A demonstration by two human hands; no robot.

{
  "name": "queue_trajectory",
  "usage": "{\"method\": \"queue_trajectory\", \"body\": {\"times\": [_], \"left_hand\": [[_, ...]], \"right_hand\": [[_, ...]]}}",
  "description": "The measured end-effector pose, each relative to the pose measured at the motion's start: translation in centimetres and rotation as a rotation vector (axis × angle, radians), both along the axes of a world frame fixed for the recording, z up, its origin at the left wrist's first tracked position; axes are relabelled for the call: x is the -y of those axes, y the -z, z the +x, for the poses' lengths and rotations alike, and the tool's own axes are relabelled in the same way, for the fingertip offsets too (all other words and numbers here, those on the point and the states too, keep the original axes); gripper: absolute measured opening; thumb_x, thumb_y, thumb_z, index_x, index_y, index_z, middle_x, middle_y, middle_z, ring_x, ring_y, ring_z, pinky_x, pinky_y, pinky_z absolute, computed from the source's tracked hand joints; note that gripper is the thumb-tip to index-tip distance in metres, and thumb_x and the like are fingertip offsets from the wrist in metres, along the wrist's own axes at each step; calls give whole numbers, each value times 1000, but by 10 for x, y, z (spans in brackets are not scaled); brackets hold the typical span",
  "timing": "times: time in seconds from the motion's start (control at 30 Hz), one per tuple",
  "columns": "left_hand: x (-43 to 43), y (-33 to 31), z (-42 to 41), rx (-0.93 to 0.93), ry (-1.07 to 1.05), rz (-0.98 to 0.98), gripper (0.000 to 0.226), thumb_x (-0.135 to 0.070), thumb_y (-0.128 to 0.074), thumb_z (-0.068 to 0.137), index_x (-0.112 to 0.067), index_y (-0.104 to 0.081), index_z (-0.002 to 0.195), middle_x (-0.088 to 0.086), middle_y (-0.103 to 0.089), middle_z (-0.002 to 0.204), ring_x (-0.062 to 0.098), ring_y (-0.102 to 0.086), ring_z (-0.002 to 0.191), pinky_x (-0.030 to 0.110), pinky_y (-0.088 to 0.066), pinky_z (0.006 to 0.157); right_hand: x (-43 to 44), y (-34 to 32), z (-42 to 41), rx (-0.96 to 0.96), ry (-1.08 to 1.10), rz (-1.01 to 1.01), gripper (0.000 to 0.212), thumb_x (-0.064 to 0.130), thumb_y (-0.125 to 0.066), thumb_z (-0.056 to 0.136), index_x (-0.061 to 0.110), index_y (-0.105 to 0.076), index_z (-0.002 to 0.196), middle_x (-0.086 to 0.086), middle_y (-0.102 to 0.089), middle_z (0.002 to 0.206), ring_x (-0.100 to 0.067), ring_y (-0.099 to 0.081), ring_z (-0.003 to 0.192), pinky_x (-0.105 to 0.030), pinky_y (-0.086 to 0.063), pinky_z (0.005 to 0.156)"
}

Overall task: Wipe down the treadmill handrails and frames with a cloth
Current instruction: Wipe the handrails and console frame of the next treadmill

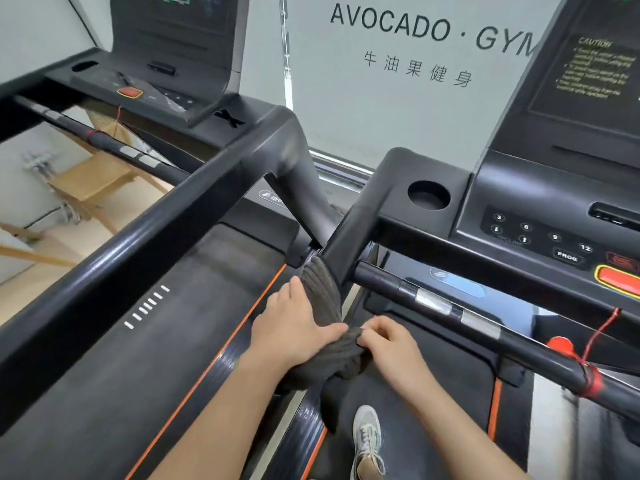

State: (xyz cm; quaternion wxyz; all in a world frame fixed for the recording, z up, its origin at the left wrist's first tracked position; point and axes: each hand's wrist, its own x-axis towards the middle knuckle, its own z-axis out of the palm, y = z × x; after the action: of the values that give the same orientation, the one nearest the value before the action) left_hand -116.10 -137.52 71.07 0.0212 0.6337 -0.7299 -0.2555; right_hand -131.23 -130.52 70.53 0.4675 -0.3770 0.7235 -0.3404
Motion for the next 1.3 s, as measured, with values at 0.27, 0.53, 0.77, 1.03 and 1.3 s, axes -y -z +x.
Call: {"method": "queue_trajectory", "body": {"times": [0.27,0.53,0.77,1.03,1.3], "left_hand": [[43,16,-75,318,29,-328,113,-55,-72,76,2,-8,148,17,-41,137,29,-49,120,39,-47,89],[54,18,-71,226,70,-292,125,-68,-72,64,-10,-5,153,10,-40,135,29,-54,109,40,-49,71],[-24,12,-1,208,10,-217,115,-65,-64,76,-27,13,151,0,-26,147,23,-47,118,38,-49,86],[-14,15,-31,409,-110,-290,108,-59,-70,75,-21,-3,151,10,-51,117,26,-57,95,37,-48,75],[20,27,-65,354,-106,-368,108,-51,-79,65,-14,-23,149,16,-52,126,30,-56,106,40,-46,82]], "right_hand": [[30,10,-3,381,70,142,34,54,-45,97,29,-68,102,12,-71,99,-6,-63,97,-34,-50,94],[51,-13,-31,-669,-202,-242,21,19,-51,92,20,-67,106,2,-65,100,-19,-60,92,-33,-47,75],[91,-3,-15,-828,-801,-604,46,46,-37,94,29,-58,132,0,-46,146,-24,-32,141,-48,-30,110],[115,11,-41,-1146,-870,-669,38,44,-35,99,39,-54,132,12,-51,141,-21,-37,139,-60,-24,102],[137,-3,-35,-1120,-793,-671,44,27,-32,91,15,-60,123,-7,-53,140,-27,-38,137,-49,-29,104]]}}
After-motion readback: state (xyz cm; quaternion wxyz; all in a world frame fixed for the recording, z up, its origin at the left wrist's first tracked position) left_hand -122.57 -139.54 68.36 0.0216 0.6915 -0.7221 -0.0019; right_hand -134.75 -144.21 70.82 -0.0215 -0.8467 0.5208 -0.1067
